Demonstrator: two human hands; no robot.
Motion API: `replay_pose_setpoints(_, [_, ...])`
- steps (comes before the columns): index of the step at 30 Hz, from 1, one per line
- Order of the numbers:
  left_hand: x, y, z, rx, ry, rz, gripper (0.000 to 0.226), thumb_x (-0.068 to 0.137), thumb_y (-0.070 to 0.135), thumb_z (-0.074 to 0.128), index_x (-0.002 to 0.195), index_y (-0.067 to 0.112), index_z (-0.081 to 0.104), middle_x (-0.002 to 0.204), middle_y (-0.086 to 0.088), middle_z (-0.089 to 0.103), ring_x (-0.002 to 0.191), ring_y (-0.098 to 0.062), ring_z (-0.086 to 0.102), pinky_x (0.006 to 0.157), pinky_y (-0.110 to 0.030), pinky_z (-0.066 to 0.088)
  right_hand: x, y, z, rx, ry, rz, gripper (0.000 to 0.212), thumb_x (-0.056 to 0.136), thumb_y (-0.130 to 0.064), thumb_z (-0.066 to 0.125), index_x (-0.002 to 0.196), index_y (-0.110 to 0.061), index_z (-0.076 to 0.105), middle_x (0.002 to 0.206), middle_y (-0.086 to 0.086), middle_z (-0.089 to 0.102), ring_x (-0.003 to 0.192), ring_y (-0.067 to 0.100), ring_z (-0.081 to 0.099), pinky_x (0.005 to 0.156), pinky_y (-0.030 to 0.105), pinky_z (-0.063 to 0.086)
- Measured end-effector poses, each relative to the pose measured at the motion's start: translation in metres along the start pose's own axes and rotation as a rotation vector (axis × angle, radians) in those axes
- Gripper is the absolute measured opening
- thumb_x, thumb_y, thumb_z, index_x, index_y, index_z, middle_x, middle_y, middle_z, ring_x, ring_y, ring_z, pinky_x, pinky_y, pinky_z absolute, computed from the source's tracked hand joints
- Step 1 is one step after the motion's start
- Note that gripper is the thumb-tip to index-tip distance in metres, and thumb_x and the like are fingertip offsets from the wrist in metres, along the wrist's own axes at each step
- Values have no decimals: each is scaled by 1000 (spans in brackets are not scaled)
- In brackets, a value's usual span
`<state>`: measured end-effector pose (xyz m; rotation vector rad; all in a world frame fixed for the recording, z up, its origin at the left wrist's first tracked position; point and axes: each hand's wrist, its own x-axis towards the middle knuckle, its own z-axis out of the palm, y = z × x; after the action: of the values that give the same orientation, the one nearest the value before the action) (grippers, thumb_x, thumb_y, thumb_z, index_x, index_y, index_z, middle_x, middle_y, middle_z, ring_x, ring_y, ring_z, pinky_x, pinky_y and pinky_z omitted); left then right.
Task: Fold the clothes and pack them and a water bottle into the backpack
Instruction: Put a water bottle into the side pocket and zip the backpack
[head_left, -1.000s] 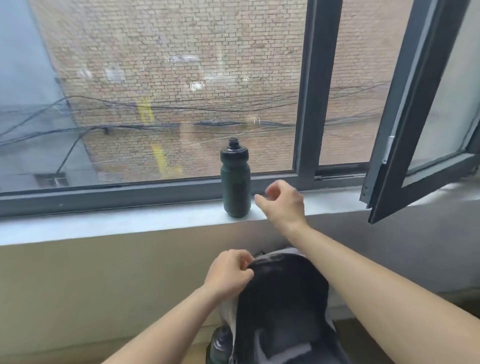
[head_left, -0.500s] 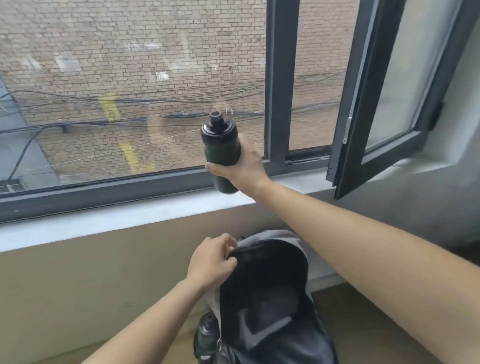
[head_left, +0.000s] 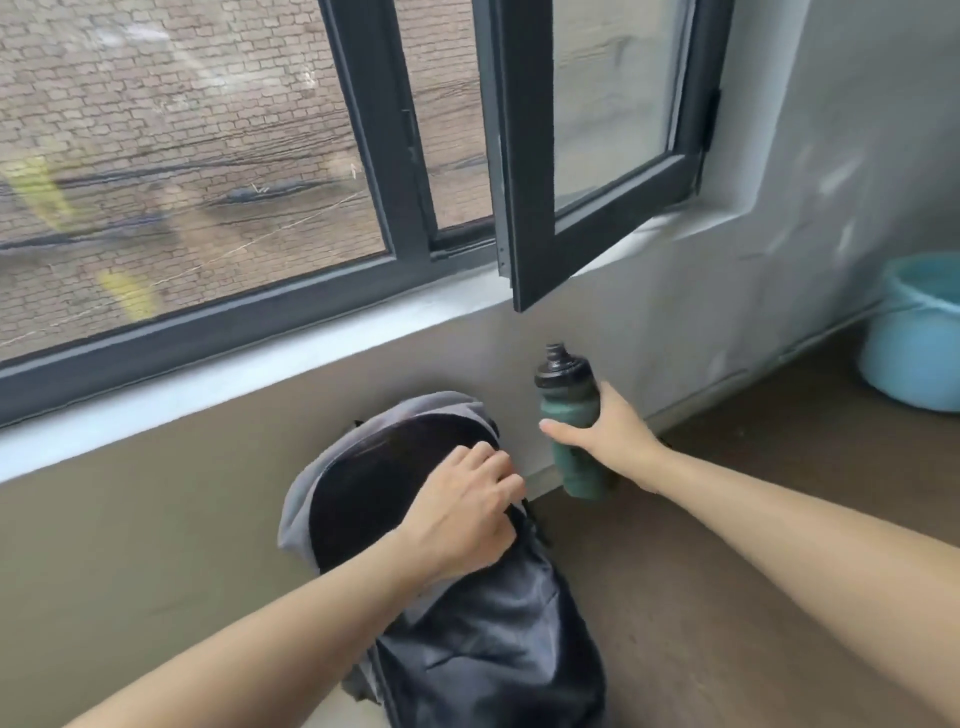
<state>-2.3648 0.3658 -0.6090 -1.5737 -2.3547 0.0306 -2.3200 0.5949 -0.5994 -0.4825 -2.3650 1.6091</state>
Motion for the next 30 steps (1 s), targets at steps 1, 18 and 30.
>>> replay_pose_setpoints(1, [8,7,6,-2,-48,5,30,75,26,48,98,21,67,100,2,62,95,-26,54,79,-40,45,4,16,1,84,4,50,56,74,-41,89,118,-29,57,111,-13,69,105,11,66,94,35,52])
replay_pose_setpoints(18, [95,-16,124,-1339,-287,-959,78,78,35,69,151,28,43,142,-3,57,122,-17,56,79,-27,47,39,119,48,480,79,231,68,83,-31,84,138,-30,45,117,-12,65,105,6,61,80,20,46])
replay_pose_setpoints(30, [60,-35,120,-1406,178,-891,35,72,19,86,104,13,73,106,-13,77,105,-31,72,105,-59,51,65,114,81,357,-120,321,39,95,-9,56,133,-17,59,129,4,64,113,20,64,99,38,54])
